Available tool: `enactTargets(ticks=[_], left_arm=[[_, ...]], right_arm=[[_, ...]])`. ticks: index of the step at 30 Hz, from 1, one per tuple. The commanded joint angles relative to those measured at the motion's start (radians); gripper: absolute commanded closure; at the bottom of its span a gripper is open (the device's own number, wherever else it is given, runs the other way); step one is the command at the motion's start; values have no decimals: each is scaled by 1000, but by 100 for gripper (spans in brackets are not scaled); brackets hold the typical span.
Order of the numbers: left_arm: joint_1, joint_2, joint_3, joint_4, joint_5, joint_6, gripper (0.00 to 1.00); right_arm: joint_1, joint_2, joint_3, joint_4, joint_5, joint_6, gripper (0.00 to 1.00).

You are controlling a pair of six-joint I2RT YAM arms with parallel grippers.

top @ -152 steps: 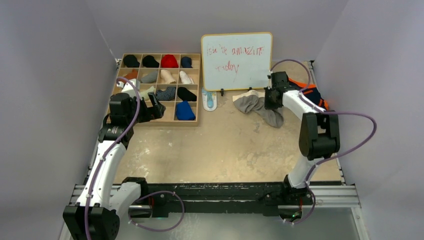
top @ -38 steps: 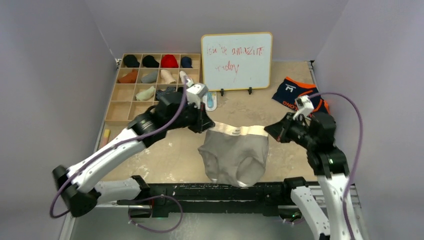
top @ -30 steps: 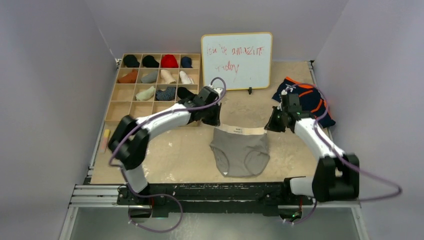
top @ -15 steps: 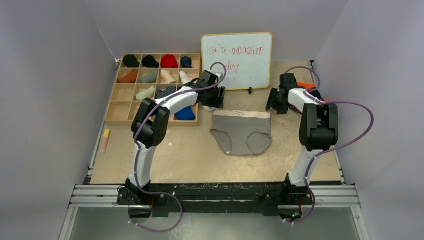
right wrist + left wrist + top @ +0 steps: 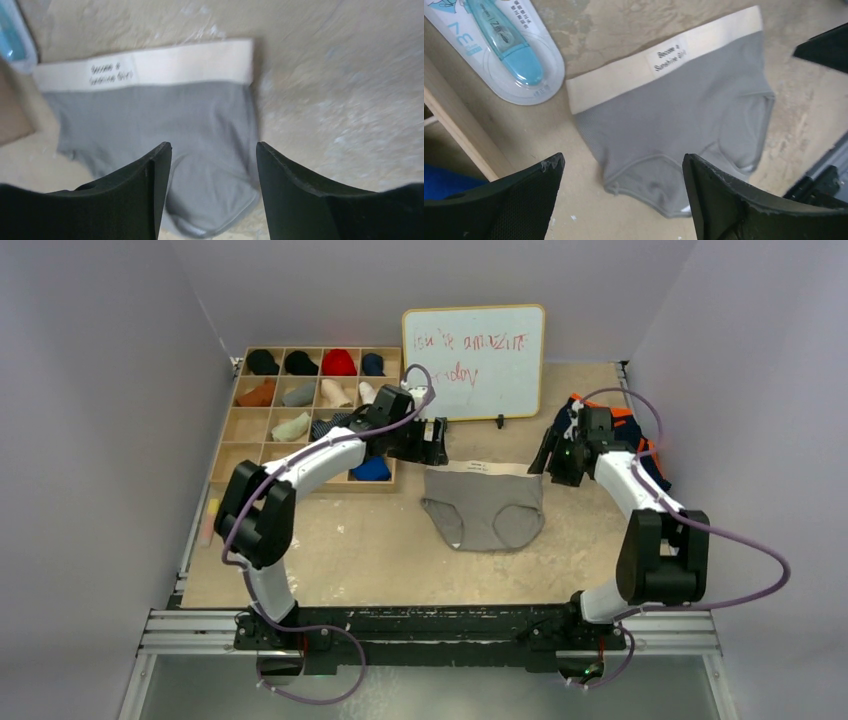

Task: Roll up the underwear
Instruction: Flatten out the underwear at the center of the board.

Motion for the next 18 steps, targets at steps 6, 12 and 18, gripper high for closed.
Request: enactTargets(ticks=[6,12,18], left_arm=[[3,-178,-145,95,64,-52,13],[4,-232,-198,66,92,-48,13],[4,-293,-217,-22,111,-51,15]], right_arm=[[13,-78,-160,123,-331,74,40],[19,27,-127,44,-195,33,47],[19,90,-145,-51,37,45,51]])
